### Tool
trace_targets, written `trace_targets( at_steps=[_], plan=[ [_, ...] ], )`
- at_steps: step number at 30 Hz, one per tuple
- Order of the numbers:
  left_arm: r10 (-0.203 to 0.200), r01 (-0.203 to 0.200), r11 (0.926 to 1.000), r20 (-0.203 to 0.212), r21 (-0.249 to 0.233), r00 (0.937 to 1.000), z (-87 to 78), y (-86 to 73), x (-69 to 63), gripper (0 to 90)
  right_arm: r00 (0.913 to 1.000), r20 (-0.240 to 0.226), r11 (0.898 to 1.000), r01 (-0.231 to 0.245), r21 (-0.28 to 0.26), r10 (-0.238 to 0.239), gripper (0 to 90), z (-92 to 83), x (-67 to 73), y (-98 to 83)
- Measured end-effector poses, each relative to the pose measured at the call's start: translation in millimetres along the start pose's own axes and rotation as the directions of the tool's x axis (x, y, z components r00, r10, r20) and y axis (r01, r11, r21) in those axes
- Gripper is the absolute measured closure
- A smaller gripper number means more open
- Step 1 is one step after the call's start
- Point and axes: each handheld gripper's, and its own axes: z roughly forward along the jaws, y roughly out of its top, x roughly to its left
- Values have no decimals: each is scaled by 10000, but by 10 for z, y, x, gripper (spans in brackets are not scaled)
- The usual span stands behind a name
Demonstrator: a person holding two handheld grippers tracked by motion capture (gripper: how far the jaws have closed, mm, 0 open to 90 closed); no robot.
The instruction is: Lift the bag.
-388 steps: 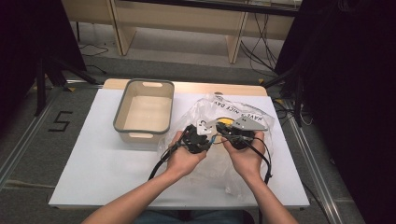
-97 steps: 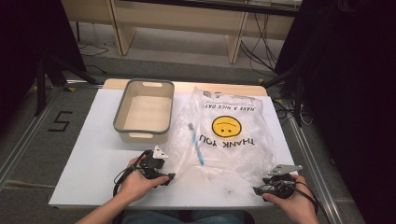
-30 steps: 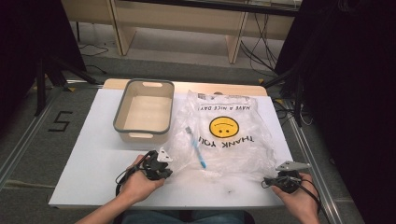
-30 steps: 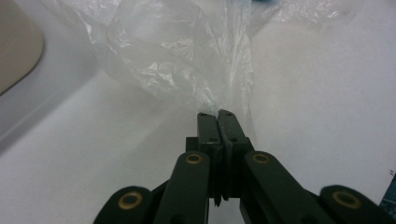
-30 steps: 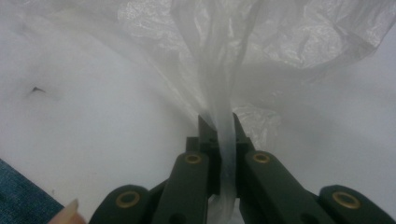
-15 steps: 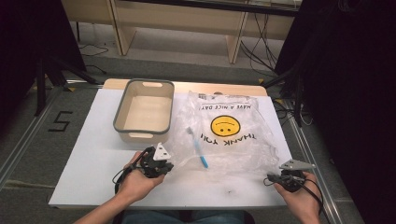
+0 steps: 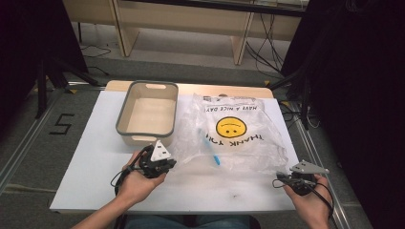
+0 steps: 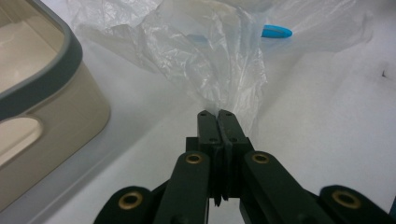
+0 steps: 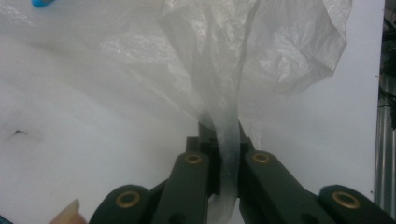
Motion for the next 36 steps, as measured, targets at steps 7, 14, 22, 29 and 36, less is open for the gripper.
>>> trace_targets(
  at_steps=[7,14,22,29,36],
  plan=[
    [-79,71,9991,-185,-430,9998,-31,11,27,894,9997,238,9991,7,-421,3,900,-48,-11,20],
    [-74,51,9965,-275,-831,9996,-60,26,40,894,9987,502,9968,-32,-803,73,900,-89,-20,35],
    [-72,39,9943,-305,-1068,9995,-82,51,32,894,9961,868,9895,-55,-1441,182,900,-140,-21,63],
    [-54,16,9926,-303,-1210,9995,-89,60,33,894,9938,1080,9831,-61,-1832,263,900,-171,-25,76],
    [38,-92,9900,-386,-1410,9992,-87,55,31,894,9925,1179,9776,-79,-2103,333,900,-185,-22,82]
  ],
)
